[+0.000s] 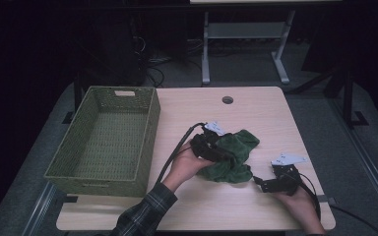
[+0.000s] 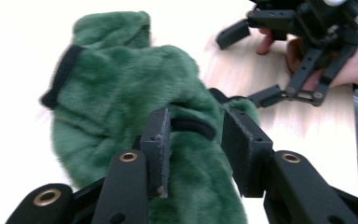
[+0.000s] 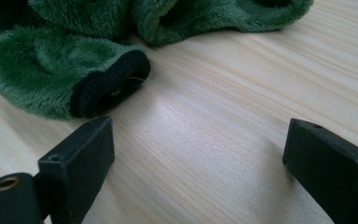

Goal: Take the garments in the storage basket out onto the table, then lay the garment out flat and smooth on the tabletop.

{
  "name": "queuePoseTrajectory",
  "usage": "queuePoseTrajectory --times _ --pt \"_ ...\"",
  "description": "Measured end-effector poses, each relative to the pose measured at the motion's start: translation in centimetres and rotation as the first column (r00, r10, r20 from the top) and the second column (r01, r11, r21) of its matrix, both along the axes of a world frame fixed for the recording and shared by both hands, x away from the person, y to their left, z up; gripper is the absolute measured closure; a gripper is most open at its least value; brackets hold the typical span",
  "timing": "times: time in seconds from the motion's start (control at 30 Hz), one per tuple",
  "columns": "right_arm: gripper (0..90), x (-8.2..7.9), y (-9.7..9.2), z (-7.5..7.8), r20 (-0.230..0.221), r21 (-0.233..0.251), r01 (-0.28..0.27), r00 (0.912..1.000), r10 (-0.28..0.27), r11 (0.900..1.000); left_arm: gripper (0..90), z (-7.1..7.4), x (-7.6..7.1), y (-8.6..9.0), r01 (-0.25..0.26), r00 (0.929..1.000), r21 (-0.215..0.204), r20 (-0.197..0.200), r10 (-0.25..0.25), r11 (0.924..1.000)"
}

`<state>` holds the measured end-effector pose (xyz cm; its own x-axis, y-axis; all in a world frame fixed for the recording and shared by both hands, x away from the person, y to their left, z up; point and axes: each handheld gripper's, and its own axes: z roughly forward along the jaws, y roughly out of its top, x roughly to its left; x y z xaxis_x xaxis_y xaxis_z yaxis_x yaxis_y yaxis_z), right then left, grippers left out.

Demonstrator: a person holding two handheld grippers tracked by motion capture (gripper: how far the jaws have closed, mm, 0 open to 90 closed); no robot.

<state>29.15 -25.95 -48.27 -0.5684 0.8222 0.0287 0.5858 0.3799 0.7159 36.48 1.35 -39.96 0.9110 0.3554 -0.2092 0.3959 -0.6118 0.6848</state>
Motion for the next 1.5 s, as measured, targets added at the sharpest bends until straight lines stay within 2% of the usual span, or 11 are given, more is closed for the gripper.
queuePoseTrajectory --times 0.53,0.6,0.63,0.67,0.77,0.83,0.93,1.0,1.13,1.37,1.5 --pt "8.7 0.0 0.0 0.0 -0.001 -0.001 0.005 1.0 -0.005 1.0 59.5 -3.2 0.0 -1.1 -0.005 0.9999 0.103 -0.011 0.006 0.9947" --pt "8.7 -0.1 0.0 0.0 -0.001 -0.001 0.007 1.0 -0.007 1.0 72.6 -3.4 0.0 -1.0 -0.001 1.0 0.113 -0.008 0.002 0.9936" --pt "8.7 -0.1 0.0 0.0 -0.002 0.0 0.008 1.0 -0.008 1.0 72.6 -3.5 0.0 -1.0 -0.008 0.9999 0.107 -0.013 0.01 0.9942" --pt "8.7 -0.1 0.0 0.0 -0.001 -0.002 0.009 1.0 -0.009 1.0 83.2 -3.6 0.0 -0.9 -0.005 0.9999 0.108 -0.016 0.006 0.9941" --pt "8.7 -0.2 0.1 0.1 -0.005 -0.005 0.011 0.9999 -0.011 0.9999 86.6 -3.4 -0.1 -0.8 0.001 0.9999 0.102 -0.012 0.001 0.9948" --pt "12.9 -0.3 0.1 0.3 -0.026 -0.014 0.011 0.9996 -0.011 0.9998 87.1 -2.7 -0.4 -0.5 0.003 1.0 0.071 -0.004 -0.003 0.9975" --pt "13.8 -0.5 0.1 0.6 -0.019 -0.009 -0.004 0.9998 0.003 0.9999 87.1 -2.1 -0.6 -0.2 0.003 1.0 0.042 0.007 -0.003 0.9991" --pt "13.9 -0.7 0.2 1.0 -0.009 0.019 -0.032 0.9995 0.032 0.9993 87.1 -1.3 -0.9 0.2 0.006 0.9998 0.009 0.016 -0.006 0.9999" --pt "14.1 -1.0 0.3 1.3 -0.016 0.054 -0.069 0.9974 0.07 0.9961 87.1 -0.7 -1.1 0.9 0.006 0.9998 -0.013 0.02 -0.006 0.9999" --pt "14.1 -1.2 1.7 1.4 -0.017 0.096 -0.179 0.9833 0.181 0.9792 87.0 0.1 -1.9 3.3 -0.006 0.9999 -0.061 0.012 0.007 0.9981" --pt "15.3 -0.8 2.7 1.2 -0.017 0.104 -0.236 0.9709 0.239 0.9662 87.0 0.3 -2.1 4.5 -0.023 0.9996 -0.076 0.014 0.024 0.9969"
